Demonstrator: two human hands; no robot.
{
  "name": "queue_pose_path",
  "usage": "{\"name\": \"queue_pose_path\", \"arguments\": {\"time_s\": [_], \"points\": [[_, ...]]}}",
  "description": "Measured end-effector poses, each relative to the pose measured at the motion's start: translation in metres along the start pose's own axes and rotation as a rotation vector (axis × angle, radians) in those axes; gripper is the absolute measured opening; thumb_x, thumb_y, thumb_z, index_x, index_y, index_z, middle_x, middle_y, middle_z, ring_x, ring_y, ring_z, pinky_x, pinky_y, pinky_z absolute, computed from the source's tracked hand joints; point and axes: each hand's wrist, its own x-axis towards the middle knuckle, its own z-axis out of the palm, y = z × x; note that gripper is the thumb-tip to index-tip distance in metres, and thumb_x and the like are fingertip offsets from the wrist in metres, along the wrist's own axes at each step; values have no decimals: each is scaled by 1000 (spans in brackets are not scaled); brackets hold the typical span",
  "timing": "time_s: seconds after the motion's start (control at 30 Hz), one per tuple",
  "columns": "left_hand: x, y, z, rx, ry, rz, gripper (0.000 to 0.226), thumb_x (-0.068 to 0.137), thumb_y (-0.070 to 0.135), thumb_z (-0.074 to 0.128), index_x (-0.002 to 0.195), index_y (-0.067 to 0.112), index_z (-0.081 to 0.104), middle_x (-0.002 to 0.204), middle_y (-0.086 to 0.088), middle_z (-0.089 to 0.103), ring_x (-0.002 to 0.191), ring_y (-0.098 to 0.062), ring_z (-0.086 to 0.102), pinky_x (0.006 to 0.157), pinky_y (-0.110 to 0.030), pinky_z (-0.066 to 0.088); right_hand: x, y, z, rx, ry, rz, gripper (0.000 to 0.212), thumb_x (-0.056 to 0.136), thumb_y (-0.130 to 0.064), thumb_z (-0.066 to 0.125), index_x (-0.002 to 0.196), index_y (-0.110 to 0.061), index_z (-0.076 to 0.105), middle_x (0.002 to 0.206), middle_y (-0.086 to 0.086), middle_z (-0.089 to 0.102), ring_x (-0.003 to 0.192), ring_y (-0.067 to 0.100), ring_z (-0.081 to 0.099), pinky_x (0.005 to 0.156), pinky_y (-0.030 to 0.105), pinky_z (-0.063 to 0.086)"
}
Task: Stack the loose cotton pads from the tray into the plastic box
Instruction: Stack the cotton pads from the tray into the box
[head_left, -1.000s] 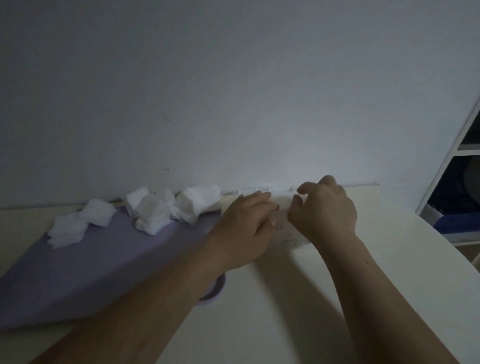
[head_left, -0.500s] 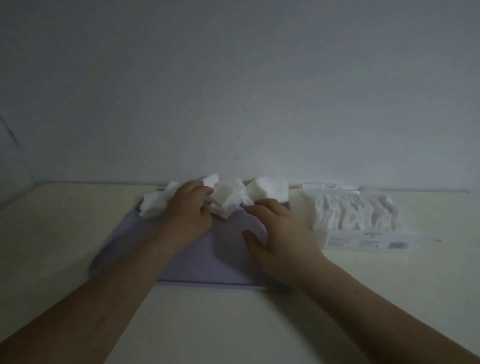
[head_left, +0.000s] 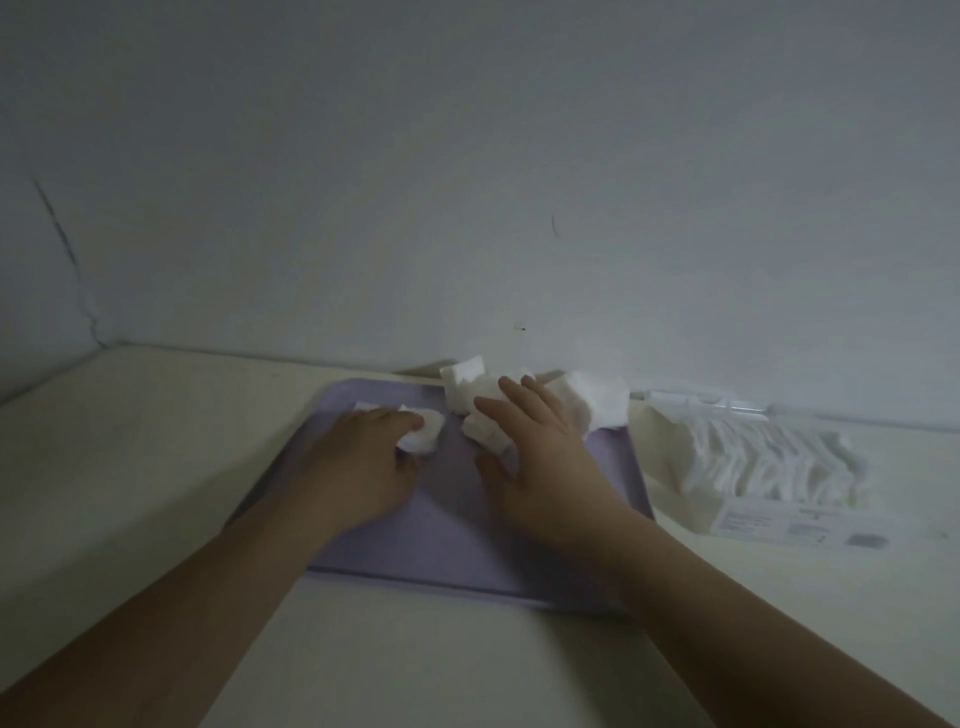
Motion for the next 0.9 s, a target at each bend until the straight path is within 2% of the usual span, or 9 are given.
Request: {"name": "queue_pose_path", "arguments": {"time_s": [0.07, 0.17, 0.27, 0.37, 0.43, 0.57, 0.67, 0.8, 0.9], "points": [[-19, 10, 1, -37, -34, 59, 50, 84, 46, 52, 123, 23, 74, 122, -3, 75, 113, -30, 70, 97, -40, 56, -16, -6, -9, 115, 110, 11, 35, 86, -26, 61, 118, -16, 72, 125, 5, 65, 117, 26, 60, 103, 23, 40], [-42, 27, 5, -83, -22, 134, 52, 85, 53, 47, 122, 26, 73, 124, 8, 73, 119, -17, 65, 110, -32, 47, -36, -10, -24, 204, 57, 161, 20, 89, -31, 60, 100, -25, 75, 102, -9, 63, 89, 11, 64, 81, 26, 51], [-47, 56, 7, -147, -57, 267, 34, 99, 42, 43, 111, 29, 72, 114, 13, 73, 109, -9, 62, 116, -23, 34, -50, -6, -37, 120, -77, 308, 22, 94, -34, 62, 114, -30, 71, 110, -6, 68, 95, 12, 65, 90, 32, 51], [-37, 76, 16, -225, -89, 323, 36, 98, 31, 45, 117, 20, 74, 122, 5, 74, 115, -9, 59, 118, -13, 24, -59, 3, -44, 37, -100, 314, 34, 95, -37, 62, 128, -30, 65, 118, -2, 73, 111, 19, 65, 92, 33, 51], [-28, 84, 27, -246, -101, 358, 40, 94, 26, 45, 121, 19, 73, 128, 4, 72, 126, -11, 58, 123, -26, 27, -62, 10, -45, 19, -89, 307, 41, 95, -37, 62, 136, -28, 61, 123, 0, 73, 113, 23, 66, 91, 31, 50], [-24, 99, 29, -322, -59, 206, 48, 87, 24, 53, 131, 39, 63, 140, 5, 64, 145, -16, 43, 119, -36, 35, -64, 22, -46, 126, -100, 360, 52, 93, -29, 68, 143, -30, 54, 124, -7, 71, 110, 14, 67, 86, 14, 42], [-33, 101, 27, -365, 53, 134, 53, 83, 30, 63, 135, 40, 56, 133, 6, 66, 129, -19, 57, 110, -38, 45, -63, 30, -47, 270, -44, 384, 53, 88, -23, 76, 138, -30, 59, 111, -10, 68, 99, 7, 66, 93, 18, 50], [-42, 101, 24, -502, 100, 2, 54, 89, 20, 60, 139, 39, 55, 137, 17, 62, 125, -6, 56, 106, -31, 47, -63, 31, -52, 405, 20, 407, 35, 86, -12, 77, 117, -28, 71, 97, -14, 68, 85, 6, 66, 79, 11, 51], [-48, 106, 16, -672, 89, -87, 59, 78, 21, 54, 130, 48, 57, 129, 26, 66, 95, 1, 64, 83, -23, 51, -64, 31, -55, 770, 79, 433, 28, 84, 7, 72, 97, -18, 72, 87, -7, 73, 78, 16, 67, 72, 27, 54]]}}
